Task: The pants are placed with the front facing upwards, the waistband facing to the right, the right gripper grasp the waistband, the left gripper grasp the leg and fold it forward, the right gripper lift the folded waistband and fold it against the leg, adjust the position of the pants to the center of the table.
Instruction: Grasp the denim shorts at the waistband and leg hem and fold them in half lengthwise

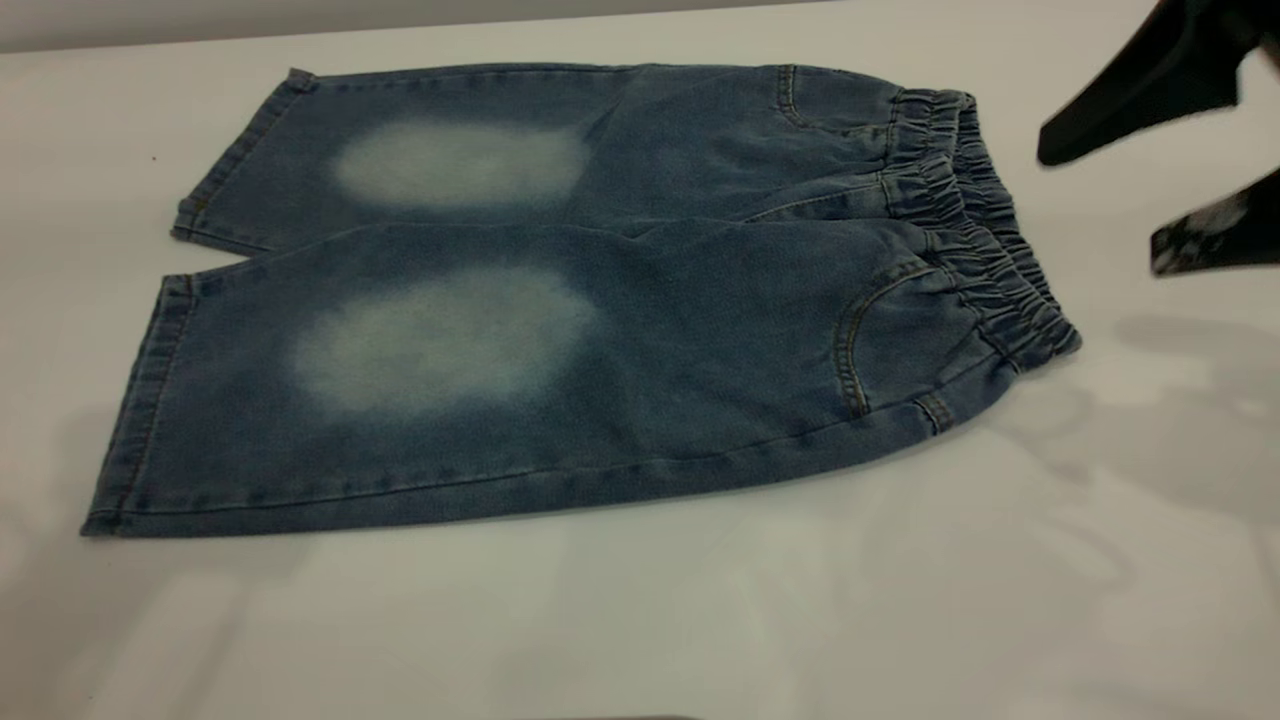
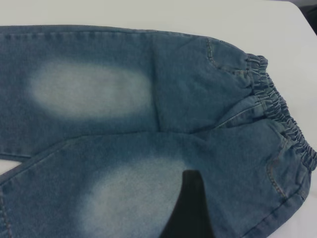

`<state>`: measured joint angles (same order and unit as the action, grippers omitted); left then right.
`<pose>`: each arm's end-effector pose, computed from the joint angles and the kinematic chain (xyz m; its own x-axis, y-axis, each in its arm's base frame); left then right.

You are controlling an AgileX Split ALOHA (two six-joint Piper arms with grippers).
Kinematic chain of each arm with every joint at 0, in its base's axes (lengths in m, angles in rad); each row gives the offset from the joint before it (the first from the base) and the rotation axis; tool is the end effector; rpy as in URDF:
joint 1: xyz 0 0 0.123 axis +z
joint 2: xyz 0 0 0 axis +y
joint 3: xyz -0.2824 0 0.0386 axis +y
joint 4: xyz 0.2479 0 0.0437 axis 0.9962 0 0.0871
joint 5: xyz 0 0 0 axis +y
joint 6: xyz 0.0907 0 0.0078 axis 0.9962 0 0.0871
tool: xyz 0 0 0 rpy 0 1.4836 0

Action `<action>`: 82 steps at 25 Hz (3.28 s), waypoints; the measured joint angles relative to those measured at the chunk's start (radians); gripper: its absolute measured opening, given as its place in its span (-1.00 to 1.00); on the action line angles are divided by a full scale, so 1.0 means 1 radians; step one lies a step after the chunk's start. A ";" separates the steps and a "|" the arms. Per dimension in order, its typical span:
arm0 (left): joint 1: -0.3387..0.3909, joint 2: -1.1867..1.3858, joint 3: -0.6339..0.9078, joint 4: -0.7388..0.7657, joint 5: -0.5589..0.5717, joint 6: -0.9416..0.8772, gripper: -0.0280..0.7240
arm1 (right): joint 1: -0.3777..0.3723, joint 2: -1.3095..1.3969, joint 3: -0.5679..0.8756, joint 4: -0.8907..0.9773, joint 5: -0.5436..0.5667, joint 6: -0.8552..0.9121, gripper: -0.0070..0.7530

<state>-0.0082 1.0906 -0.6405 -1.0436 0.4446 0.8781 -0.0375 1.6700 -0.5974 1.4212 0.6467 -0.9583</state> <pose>0.2155 -0.0357 0.2752 -0.5967 -0.1062 -0.7954 0.2451 0.9197 -0.3067 0.2584 0.0447 0.1383 -0.9097 0.3661 -0.1961 0.1476 0.7264 0.6713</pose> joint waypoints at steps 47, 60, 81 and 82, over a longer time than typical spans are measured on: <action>0.000 0.000 0.000 -0.003 -0.020 0.000 0.59 | -0.009 0.519 -0.158 0.403 0.188 -0.597 0.55; 0.000 0.000 0.000 -0.003 -0.020 0.000 0.59 | -0.121 0.519 -0.158 0.398 0.393 -0.629 0.54; 0.000 0.000 0.000 -0.026 -0.020 0.001 0.59 | -0.120 0.519 -0.158 0.359 0.280 -0.561 0.54; 0.000 0.000 0.000 -0.026 -0.020 0.001 0.59 | -0.120 0.519 -0.158 0.362 0.314 -0.576 0.54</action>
<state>-0.0082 1.0906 -0.6405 -1.0697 0.4244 0.8793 -0.1580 2.1891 -0.7549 1.7834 0.9611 -1.5341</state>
